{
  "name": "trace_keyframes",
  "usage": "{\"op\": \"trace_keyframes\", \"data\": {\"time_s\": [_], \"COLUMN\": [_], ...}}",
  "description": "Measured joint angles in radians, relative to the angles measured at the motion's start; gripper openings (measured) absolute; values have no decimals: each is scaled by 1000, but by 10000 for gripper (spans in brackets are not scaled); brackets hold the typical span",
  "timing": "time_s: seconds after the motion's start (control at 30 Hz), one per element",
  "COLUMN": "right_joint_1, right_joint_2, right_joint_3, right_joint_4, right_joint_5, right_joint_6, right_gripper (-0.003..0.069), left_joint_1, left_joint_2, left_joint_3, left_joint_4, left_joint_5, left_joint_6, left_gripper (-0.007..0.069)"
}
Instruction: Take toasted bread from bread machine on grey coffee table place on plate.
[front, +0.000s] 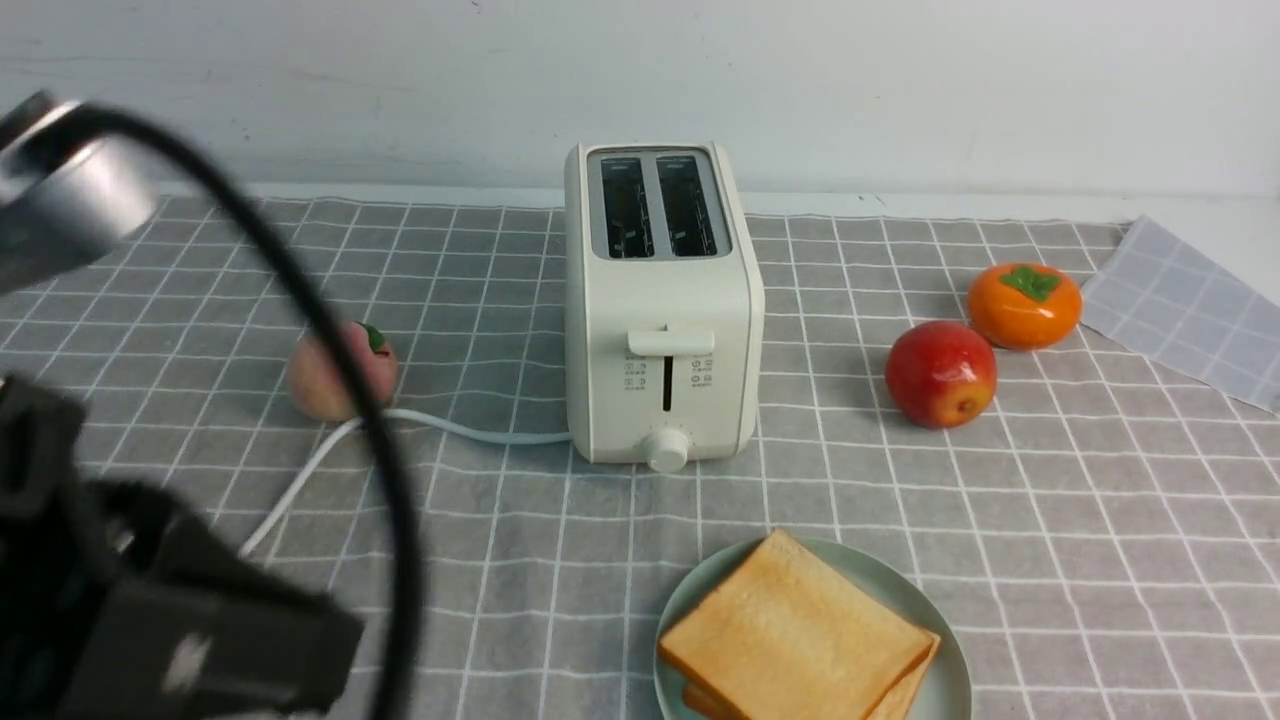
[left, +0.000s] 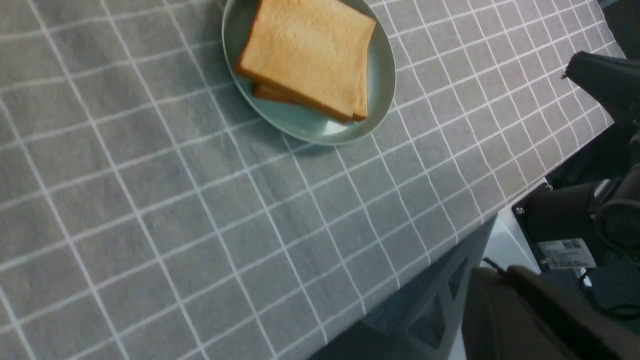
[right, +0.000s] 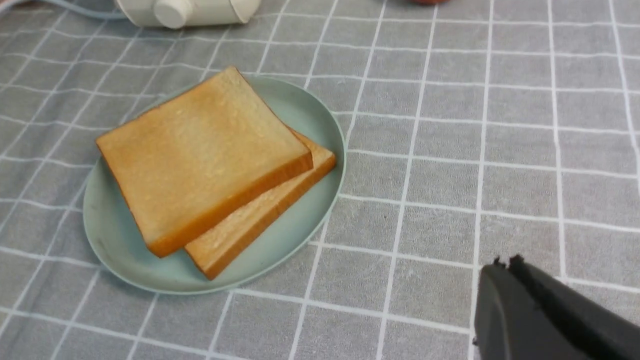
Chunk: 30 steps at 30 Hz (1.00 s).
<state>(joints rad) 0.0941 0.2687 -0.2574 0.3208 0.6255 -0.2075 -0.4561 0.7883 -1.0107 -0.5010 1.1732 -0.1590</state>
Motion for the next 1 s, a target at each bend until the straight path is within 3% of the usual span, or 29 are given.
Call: {"op": "trace_keyframes", "data": {"time_s": [0.3,0.43,1.0], "right_joint_1": [0,0,0], "right_joint_2": [-7,-7,-7], "right_joint_3": [1,1,1], "right_joint_4": [0,0,0], "right_joint_5": [-9,-9,-10], "right_joint_6": [0,0,0], "right_gripper": [-8,-8,0], "left_joint_1": [1,1,1], "left_joint_2": [-390,-508,-557], "left_joint_3": [197,286,324], "left_joint_4": [-32,-33,-28], "left_joint_5": [-20,-91,-158], "left_joint_6": [-173,-187,-190], "left_gripper": [-14,-14,-14]}}
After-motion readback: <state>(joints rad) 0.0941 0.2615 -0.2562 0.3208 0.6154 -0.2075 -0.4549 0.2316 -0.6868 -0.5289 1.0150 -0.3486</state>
